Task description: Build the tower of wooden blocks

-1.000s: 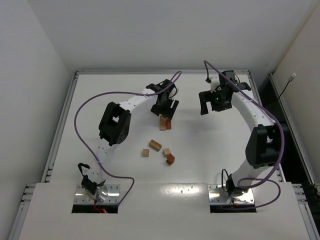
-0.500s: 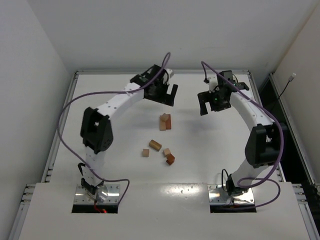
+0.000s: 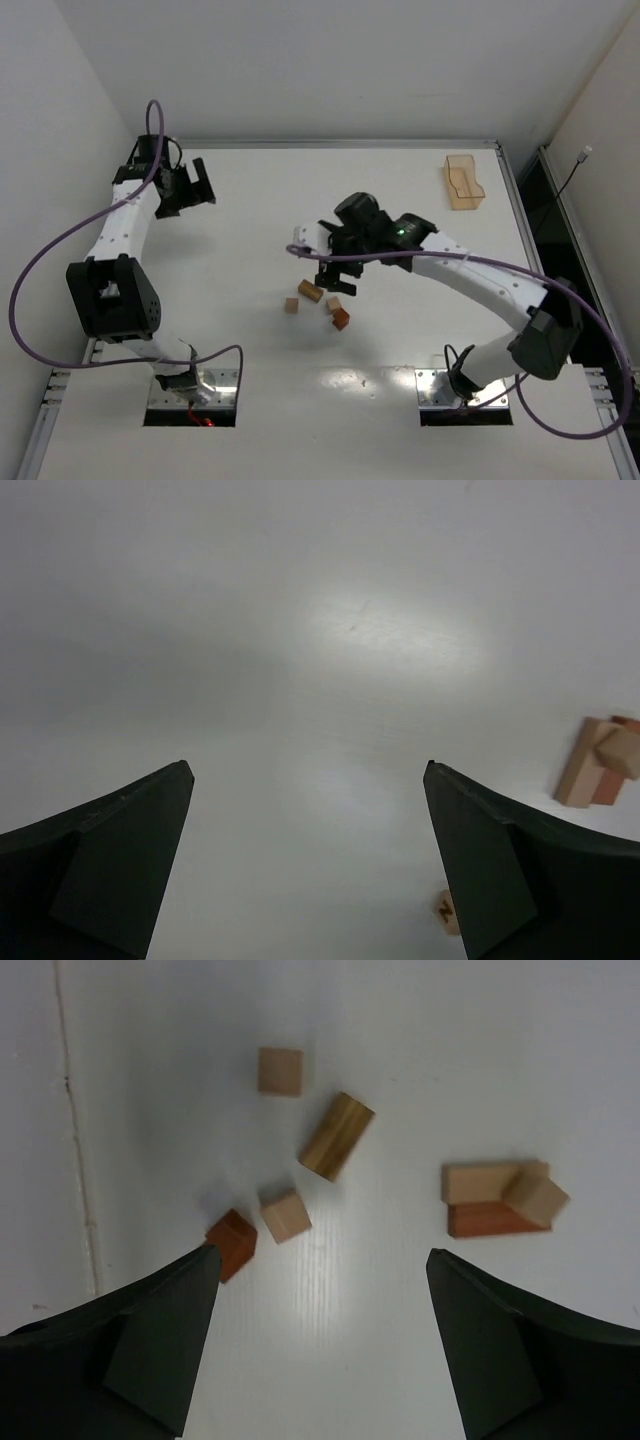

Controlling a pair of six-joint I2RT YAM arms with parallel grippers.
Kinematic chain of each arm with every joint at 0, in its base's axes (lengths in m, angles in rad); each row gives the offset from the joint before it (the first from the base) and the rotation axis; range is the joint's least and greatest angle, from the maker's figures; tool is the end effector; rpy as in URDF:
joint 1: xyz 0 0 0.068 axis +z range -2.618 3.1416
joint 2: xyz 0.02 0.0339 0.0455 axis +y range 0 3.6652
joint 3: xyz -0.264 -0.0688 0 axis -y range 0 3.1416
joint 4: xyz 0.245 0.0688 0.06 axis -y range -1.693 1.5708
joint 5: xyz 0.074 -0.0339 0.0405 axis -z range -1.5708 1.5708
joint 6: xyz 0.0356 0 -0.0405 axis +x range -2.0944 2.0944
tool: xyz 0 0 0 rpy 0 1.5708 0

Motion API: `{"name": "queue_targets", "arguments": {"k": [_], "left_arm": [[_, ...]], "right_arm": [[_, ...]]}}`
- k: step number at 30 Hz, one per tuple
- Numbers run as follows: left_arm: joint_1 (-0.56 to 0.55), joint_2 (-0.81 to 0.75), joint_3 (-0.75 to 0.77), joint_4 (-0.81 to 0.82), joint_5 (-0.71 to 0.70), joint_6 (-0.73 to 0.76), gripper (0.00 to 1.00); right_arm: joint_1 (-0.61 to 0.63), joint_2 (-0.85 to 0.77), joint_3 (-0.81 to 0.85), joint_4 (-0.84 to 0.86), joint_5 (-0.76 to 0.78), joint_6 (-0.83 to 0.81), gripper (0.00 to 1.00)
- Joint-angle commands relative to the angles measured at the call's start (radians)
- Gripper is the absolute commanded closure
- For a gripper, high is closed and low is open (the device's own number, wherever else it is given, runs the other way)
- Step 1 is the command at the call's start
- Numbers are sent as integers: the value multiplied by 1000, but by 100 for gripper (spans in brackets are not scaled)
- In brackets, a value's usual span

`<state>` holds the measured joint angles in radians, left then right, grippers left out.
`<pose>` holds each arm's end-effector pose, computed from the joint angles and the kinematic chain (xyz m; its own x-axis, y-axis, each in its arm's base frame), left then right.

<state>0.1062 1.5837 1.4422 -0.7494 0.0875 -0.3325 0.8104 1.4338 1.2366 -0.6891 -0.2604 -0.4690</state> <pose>0.3416 0.0333 0.3172 -0.7143 -0.4031 -0.5721 -0.3006 0.9149 -0.2695 0.2032 0.2269 0.3019 -0.1091 -0.7484 -0.6542 -0.9660 0.2351 -0.1079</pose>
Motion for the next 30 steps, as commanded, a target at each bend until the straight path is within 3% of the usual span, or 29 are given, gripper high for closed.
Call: {"name": "queue_targets", "arguments": {"k": [1, 4, 10, 18, 30], "left_arm": [[47, -4, 0, -83, 66, 67, 0], [92, -4, 0, -94, 84, 99, 0], [101, -36, -32, -122, 89, 128, 0], [121, -45, -63, -122, 100, 128, 0], [158, 50, 1, -122, 112, 128, 0]], "right_arm": [[77, 132, 41, 43, -105, -138, 20], [125, 252, 61, 77, -106, -148, 27], [204, 373, 47, 273, 13, -80, 29], [213, 496, 106, 323, 84, 44, 34], [213, 574, 115, 313, 55, 64, 41]]}}
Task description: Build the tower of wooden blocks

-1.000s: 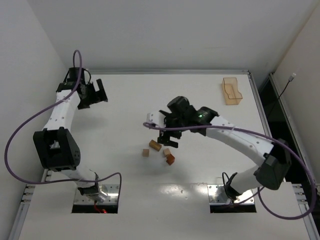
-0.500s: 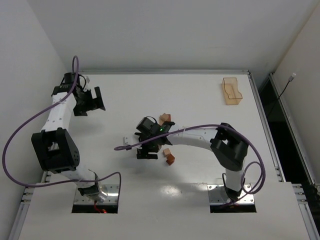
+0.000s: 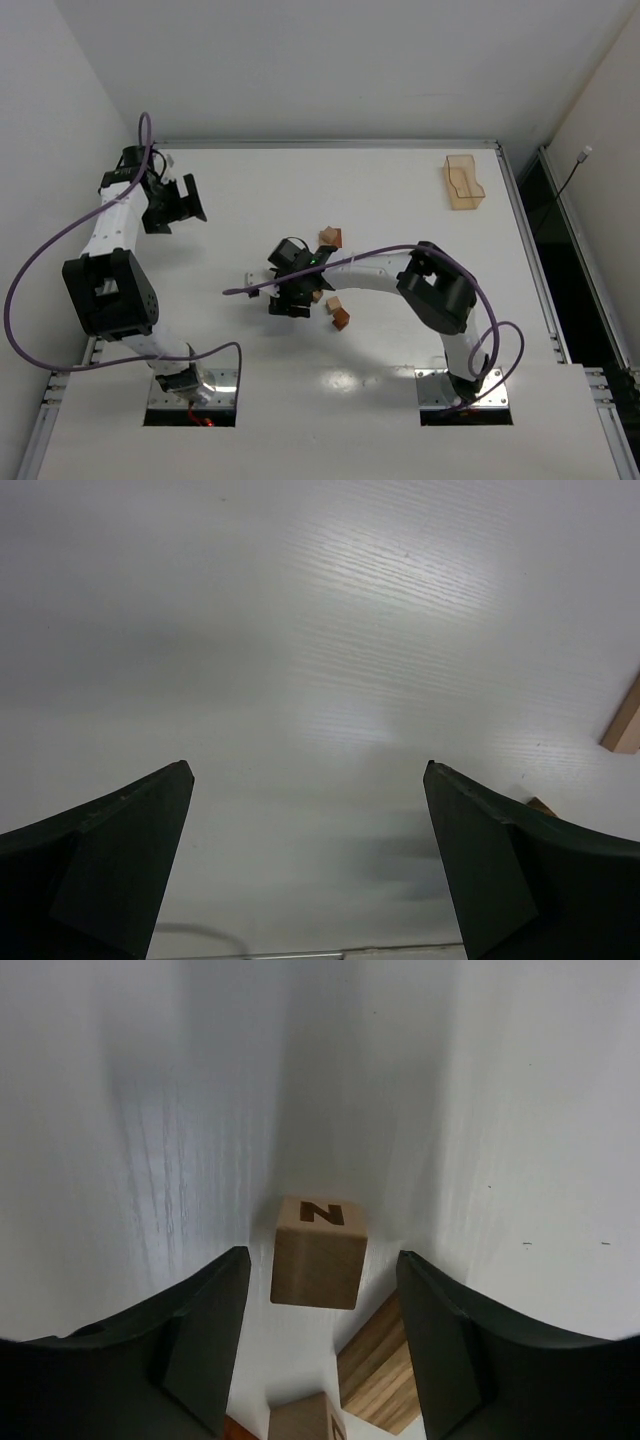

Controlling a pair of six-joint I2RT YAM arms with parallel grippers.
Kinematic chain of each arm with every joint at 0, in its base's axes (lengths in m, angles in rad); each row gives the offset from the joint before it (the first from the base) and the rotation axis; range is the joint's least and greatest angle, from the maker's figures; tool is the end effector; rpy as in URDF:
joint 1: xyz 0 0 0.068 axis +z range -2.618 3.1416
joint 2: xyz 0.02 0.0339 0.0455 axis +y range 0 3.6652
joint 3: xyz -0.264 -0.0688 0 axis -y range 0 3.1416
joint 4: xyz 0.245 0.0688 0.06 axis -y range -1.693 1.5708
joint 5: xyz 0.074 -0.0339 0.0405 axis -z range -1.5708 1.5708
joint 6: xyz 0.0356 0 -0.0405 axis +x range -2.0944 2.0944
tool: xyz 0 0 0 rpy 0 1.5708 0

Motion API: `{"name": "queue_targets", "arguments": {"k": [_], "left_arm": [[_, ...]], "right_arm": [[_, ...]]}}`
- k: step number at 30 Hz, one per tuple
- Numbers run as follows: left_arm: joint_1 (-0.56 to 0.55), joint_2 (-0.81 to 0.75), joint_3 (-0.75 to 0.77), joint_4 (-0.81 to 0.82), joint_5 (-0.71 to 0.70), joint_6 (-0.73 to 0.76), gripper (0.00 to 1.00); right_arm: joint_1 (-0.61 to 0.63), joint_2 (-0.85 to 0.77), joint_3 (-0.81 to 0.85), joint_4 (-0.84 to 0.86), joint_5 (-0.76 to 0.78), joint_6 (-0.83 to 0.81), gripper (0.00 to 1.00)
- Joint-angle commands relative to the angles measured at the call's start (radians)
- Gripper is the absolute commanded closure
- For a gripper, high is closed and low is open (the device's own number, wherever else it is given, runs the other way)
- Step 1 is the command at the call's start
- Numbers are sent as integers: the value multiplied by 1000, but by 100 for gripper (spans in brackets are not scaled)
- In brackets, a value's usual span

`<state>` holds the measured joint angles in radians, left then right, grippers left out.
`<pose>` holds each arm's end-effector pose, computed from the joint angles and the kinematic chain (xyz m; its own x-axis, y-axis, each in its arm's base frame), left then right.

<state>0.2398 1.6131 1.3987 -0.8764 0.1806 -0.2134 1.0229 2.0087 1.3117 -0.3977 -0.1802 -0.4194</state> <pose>0.3256 0.0730 0.2871 -0.8097 -0.4124 -0.4176 -0.3321 0.9085 -0.2535 0.2072 0.3518 0.1444 -0.0634 -0.8731 -0.4835 -0.9946 0.0951 -0.0411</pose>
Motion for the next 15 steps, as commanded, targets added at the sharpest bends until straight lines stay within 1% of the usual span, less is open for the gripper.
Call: {"name": "queue_targets", "arguments": {"k": [1, 4, 5, 7, 8, 10, 11, 12, 13, 15], "left_arm": [[24, 21, 45, 5, 19, 9, 0], [24, 30, 54, 5, 28, 9, 0], [24, 30, 54, 5, 28, 9, 0], [24, 30, 54, 5, 28, 9, 0], [24, 30, 54, 5, 17, 9, 0], [24, 18, 54, 14, 17, 9, 0], [24, 18, 42, 23, 17, 9, 0], [24, 4, 42, 24, 17, 9, 0], [24, -5, 22, 36, 17, 0, 0], [24, -28, 11, 51, 17, 0, 0]], "right_arm": [[0, -1, 40, 22, -25, 14, 43], [0, 10, 40, 22, -25, 24, 57], [0, 10, 40, 22, -25, 24, 74], [0, 10, 40, 22, -15, 47, 96], [0, -7, 40, 22, 7, 59, 100], [0, -42, 52, 22, 28, 111, 100], [-10, -92, 64, 22, 68, 140, 100], [-10, -120, 64, 22, 100, 204, 100], [-23, -149, 95, 2, 172, 230, 100], [-39, -230, 115, -7, 224, 290, 100]]}}
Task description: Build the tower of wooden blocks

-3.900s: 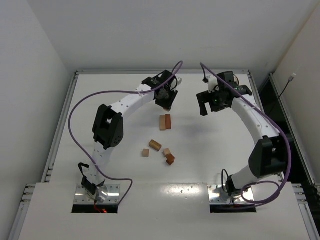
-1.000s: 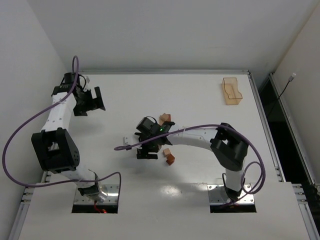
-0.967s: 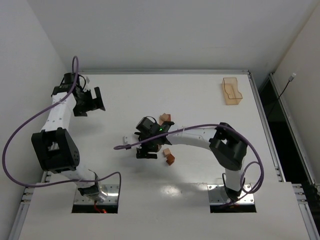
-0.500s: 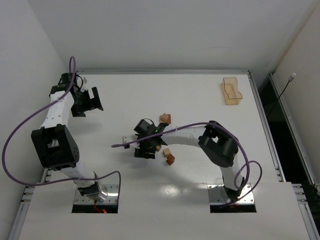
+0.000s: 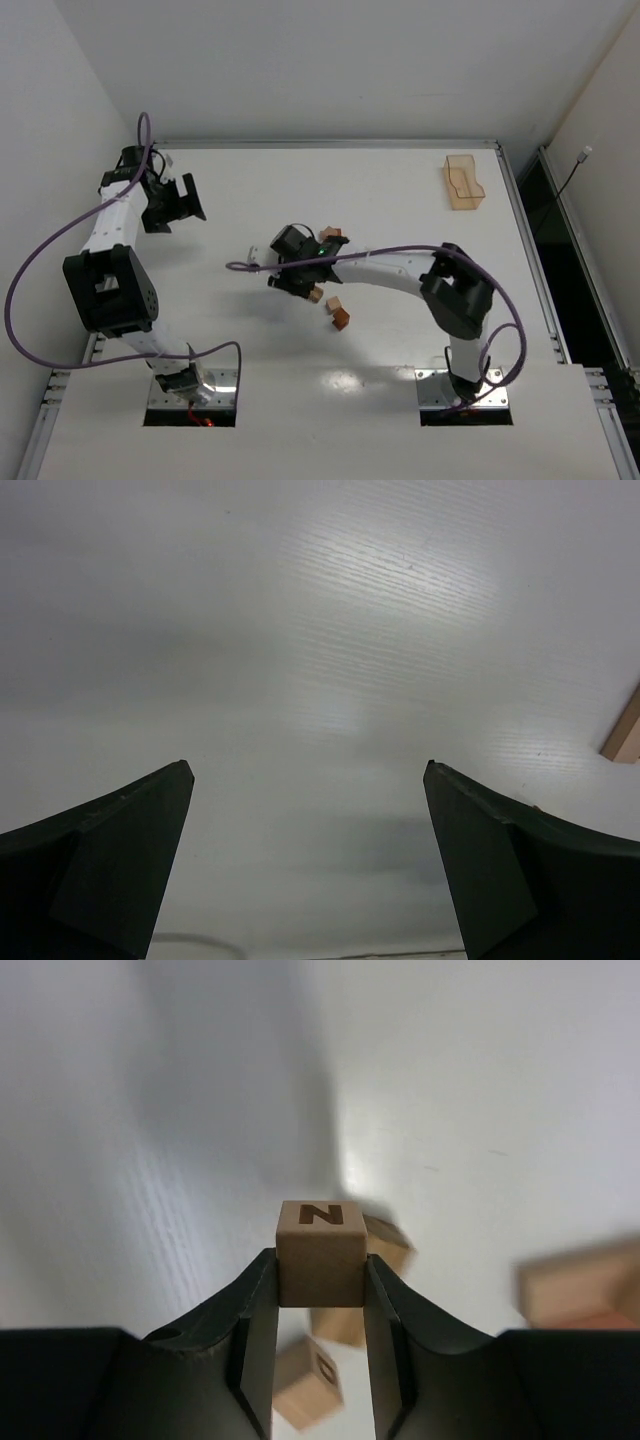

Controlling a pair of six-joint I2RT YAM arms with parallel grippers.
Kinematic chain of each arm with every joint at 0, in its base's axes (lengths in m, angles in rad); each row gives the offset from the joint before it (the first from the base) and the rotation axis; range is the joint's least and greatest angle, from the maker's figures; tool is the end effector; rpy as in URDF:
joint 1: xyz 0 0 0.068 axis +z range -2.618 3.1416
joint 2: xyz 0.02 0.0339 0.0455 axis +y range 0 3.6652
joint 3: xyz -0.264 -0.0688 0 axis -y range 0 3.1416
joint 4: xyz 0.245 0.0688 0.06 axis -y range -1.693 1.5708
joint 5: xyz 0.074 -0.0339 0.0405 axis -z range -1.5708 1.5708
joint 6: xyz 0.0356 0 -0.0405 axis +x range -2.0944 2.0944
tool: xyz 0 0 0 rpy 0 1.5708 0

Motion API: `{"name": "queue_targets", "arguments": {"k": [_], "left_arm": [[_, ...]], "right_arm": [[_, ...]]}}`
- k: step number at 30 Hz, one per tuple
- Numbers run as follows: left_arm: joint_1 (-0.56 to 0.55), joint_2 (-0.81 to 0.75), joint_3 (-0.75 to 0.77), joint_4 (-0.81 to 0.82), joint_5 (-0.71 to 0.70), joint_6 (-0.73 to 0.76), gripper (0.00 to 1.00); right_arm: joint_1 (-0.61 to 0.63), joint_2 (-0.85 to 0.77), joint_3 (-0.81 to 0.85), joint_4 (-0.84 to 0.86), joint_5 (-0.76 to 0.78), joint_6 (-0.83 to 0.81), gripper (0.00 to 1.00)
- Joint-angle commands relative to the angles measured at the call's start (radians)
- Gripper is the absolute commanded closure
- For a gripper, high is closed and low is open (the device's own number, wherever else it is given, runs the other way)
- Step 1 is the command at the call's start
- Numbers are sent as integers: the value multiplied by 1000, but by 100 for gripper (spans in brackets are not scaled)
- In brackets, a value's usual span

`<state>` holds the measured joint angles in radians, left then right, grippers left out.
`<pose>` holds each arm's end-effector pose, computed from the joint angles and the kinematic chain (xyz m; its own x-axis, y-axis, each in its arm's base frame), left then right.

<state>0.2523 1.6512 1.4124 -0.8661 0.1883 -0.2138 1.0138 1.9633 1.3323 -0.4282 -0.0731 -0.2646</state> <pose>0.3332 0.0790 0.2796 -0.8107 -0.4242 -0.4035 -0.3436 0.9028 -0.2587 0.2134 0.3475 0.1658 -0.2186 -0.8444 -0.4892 -0.9559 0.2860 -0.0666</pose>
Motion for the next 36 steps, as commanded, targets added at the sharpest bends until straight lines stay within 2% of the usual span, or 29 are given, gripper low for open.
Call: {"name": "queue_targets", "arguments": {"k": [1, 4, 7, 8, 11, 14, 24, 36], "left_arm": [[11, -67, -3, 41, 10, 1, 0], [11, -76, -3, 50, -1, -12, 0], [11, -76, 7, 59, -1, -24, 0], [11, -67, 7, 59, -1, -35, 0], [11, -56, 7, 68, 8, -59, 0], [11, -56, -3, 79, 8, -68, 0], [2, -85, -23, 88, -24, -79, 0], [2, -114, -66, 99, -52, -79, 0]], "right_arm": [[-56, -210, 106, 14, 190, 163, 100], [-104, -262, 143, -30, 353, 288, 100], [-205, -255, 188, -151, 421, 437, 100], [-271, -229, 188, -218, 403, 474, 100], [-366, -219, 153, -234, 316, 585, 100], [-402, -181, 143, -251, 267, 675, 100], [-402, -67, 200, -273, 118, 838, 100], [-402, 32, 255, -293, 78, 920, 100]]}}
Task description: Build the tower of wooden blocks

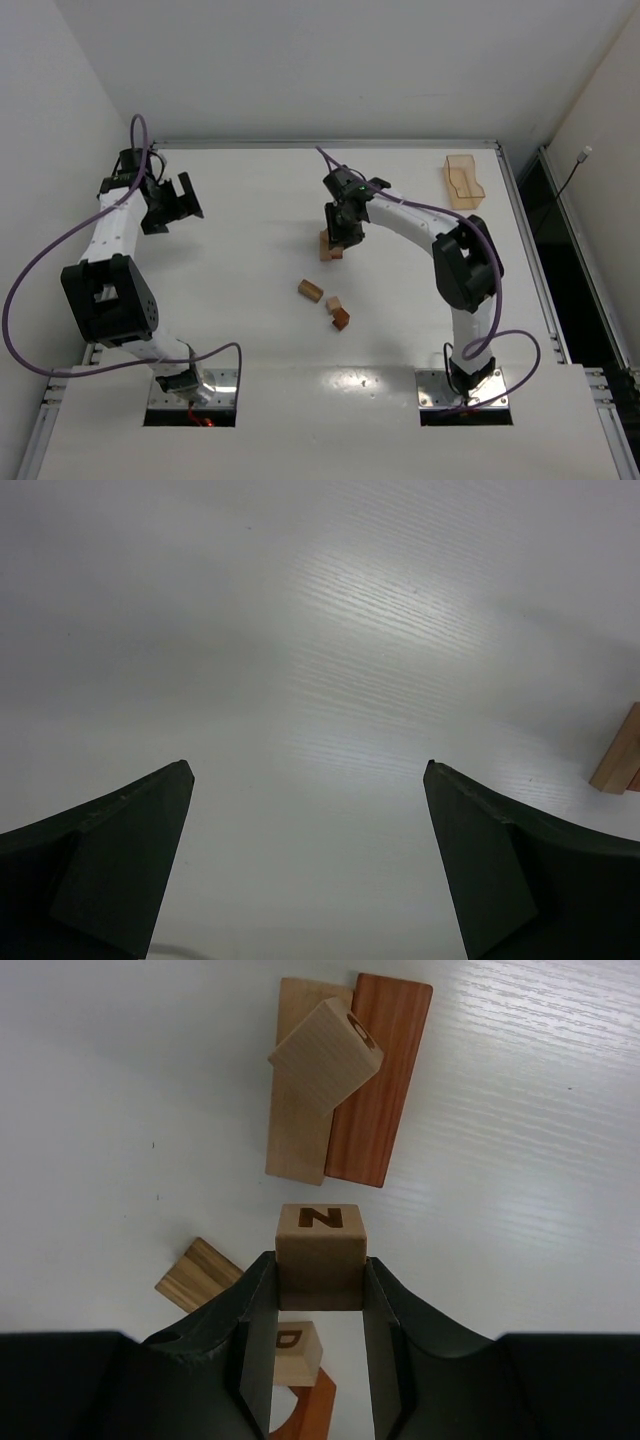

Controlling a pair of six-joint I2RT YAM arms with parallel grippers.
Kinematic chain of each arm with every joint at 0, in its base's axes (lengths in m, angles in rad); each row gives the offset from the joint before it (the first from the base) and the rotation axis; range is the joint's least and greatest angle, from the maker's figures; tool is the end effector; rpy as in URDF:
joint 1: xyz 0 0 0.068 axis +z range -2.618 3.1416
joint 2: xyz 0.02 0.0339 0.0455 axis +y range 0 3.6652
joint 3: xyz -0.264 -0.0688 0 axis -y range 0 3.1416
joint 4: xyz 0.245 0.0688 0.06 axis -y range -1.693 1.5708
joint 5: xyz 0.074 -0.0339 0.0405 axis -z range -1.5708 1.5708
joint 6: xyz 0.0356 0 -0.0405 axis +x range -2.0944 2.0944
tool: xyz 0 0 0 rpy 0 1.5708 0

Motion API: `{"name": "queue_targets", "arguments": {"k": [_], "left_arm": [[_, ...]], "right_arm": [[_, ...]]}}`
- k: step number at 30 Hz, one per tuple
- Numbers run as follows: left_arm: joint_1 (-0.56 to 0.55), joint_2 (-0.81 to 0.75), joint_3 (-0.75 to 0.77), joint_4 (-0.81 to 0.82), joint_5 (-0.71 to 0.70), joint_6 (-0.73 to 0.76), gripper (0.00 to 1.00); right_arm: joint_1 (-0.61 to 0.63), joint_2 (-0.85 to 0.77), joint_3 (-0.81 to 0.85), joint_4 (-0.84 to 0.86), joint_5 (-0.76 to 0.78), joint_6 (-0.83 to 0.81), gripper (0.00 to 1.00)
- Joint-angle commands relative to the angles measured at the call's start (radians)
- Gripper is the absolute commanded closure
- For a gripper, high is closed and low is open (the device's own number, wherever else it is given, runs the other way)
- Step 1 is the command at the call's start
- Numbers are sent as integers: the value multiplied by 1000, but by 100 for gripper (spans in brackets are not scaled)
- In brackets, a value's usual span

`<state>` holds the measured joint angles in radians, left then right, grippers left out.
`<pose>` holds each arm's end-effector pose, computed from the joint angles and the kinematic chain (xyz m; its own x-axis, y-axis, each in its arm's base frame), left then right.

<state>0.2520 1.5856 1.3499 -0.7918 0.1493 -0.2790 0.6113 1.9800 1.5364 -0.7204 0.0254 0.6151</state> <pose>0.3234 0.0778 0.2851 -0.7495 -0.4742 -0.4619 -0.3937 0.8803 -0.2648 0.3407 0.2377 0.2041 -0.9406 0.0452 -0.3366 -0.0279 0.9775 0.2093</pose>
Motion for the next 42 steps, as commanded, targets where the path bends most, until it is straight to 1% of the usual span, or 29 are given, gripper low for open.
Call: {"name": "queue_targets", "arguments": {"k": [1, 11, 38, 39, 40, 42], "left_arm": [[3, -49, -3, 25, -13, -14, 0], [3, -12, 15, 25, -13, -14, 0], [3, 36, 45, 25, -13, -5, 0], [3, 48, 45, 25, -4, -5, 0], [3, 48, 54, 25, -4, -5, 0], [3, 57, 54, 25, -4, -5, 0]], "right_arm": [[1, 29, 60, -1, -21, 40, 100], [1, 108, 93, 28, -19, 11, 100], [1, 207, 177, 38, 50, -20, 100], [1, 207, 177, 38, 50, -20, 98], [1, 207, 166, 38, 50, -20, 98], [1, 207, 166, 38, 59, -20, 92]]}}
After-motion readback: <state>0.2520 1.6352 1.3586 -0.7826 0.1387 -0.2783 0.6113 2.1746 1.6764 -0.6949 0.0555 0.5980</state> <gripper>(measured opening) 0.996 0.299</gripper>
